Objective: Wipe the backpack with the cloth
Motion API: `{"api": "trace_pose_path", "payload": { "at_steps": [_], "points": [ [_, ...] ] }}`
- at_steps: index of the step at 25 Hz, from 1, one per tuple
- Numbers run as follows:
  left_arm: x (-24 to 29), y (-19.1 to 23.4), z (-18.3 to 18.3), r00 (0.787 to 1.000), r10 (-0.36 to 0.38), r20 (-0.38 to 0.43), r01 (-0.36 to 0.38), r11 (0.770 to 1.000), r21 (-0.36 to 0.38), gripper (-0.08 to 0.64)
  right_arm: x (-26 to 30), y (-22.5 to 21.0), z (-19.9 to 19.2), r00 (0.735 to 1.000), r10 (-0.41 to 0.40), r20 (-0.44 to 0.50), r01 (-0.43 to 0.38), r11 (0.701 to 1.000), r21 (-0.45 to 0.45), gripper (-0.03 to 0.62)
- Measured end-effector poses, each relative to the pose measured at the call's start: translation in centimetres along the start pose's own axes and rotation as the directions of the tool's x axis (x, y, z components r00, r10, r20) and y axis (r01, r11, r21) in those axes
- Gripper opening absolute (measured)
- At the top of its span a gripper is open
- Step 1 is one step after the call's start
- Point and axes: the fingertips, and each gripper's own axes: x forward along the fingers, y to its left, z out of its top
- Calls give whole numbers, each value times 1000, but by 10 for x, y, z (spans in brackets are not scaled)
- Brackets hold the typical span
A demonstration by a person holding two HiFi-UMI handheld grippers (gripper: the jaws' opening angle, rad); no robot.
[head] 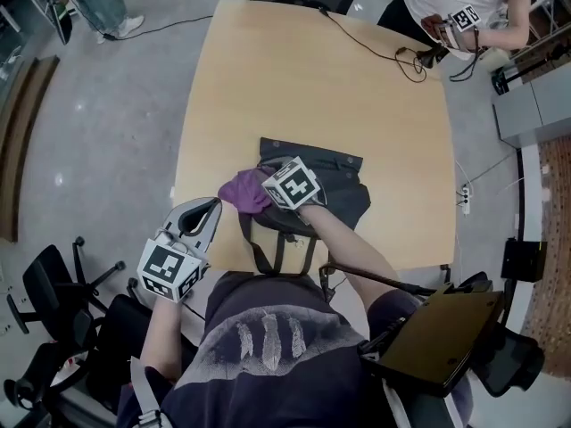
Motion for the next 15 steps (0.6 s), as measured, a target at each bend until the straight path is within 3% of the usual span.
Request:
{"api": "trace_pose_path", "payload": {
  "at_steps": [2,5,11,15],
  "points": [
    [3,-2,0,1000,-8,-3,8,1000,5,8,2,2,-4,997,-56,-50,47,985,-164,40],
    [8,-4,2,1000,-18,-6,18,1000,14,8,0,-1,-5,992,-109,-56,89,954,-285,38],
    [12,-11,0,999,-40,-15,40,999,18,8,-13,-17,-19,987,-160,-27,145,943,-299,38],
    [17,-16,0,998,-57,-25,58,998,25,8,-22,-29,-26,983,-176,-56,151,941,-302,38]
  ]
}}
